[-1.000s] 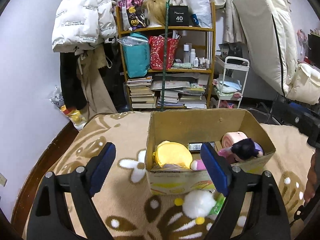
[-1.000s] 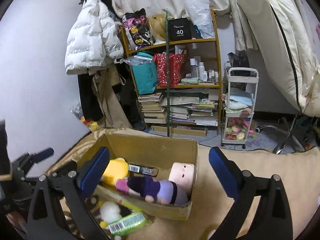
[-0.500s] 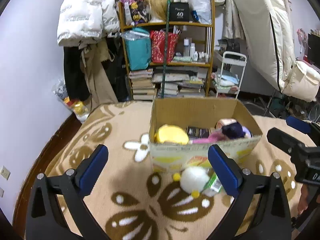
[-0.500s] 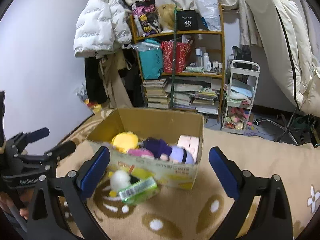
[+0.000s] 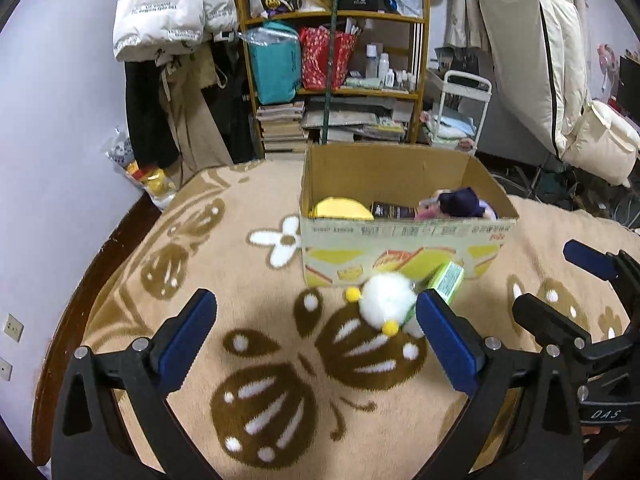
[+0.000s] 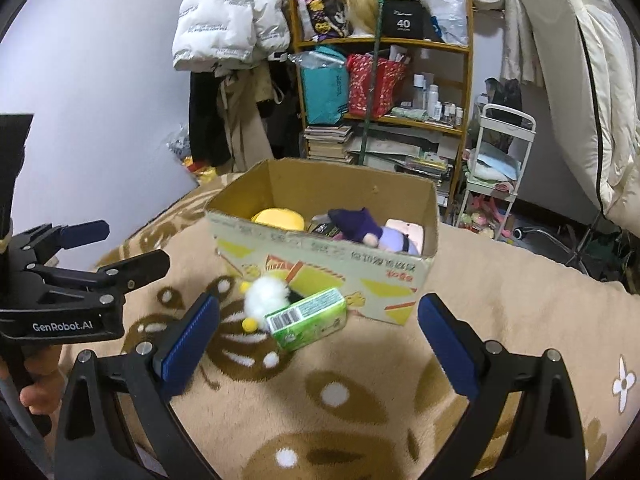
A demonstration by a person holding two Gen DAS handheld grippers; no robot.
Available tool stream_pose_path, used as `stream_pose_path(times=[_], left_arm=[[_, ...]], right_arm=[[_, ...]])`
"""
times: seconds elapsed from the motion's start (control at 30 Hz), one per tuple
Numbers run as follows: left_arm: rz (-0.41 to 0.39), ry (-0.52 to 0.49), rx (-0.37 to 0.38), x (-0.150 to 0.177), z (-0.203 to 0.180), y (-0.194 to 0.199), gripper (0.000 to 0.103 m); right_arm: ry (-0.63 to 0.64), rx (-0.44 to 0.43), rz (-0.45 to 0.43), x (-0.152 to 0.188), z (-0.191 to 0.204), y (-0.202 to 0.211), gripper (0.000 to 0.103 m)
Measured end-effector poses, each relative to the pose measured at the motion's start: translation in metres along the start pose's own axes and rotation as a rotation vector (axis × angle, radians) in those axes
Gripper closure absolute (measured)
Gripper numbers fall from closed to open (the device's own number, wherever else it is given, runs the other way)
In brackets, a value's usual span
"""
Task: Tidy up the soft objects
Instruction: 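Withdraw both grippers from the box, then lower the left gripper to the white fluffy chick while the right gripper lowers to the green box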
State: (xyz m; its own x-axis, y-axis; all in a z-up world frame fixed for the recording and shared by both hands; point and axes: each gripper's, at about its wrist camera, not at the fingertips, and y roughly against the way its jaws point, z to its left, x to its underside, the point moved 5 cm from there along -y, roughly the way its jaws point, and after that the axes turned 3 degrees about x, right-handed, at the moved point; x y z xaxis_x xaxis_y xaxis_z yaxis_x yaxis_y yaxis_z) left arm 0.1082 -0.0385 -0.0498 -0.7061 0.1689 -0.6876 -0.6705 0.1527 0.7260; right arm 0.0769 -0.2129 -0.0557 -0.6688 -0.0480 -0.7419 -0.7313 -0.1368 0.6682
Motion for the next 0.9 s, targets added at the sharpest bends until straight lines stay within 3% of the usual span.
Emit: stream_pose_path(times=[0.63, 0.9], left_arm=[[0.049, 0.074, 0.068, -0.021, 0.01, -0.047, 0.004], [0.11, 0.109, 0.094, -0.022, 0.008, -0.079, 0.004]], right_arm=[[-0.004, -0.006, 0.095, 0.015, 0.009, -0.05, 0.0], [-0.014, -0.002, 0.136, 0.02, 0.007, -0.077, 0.0]])
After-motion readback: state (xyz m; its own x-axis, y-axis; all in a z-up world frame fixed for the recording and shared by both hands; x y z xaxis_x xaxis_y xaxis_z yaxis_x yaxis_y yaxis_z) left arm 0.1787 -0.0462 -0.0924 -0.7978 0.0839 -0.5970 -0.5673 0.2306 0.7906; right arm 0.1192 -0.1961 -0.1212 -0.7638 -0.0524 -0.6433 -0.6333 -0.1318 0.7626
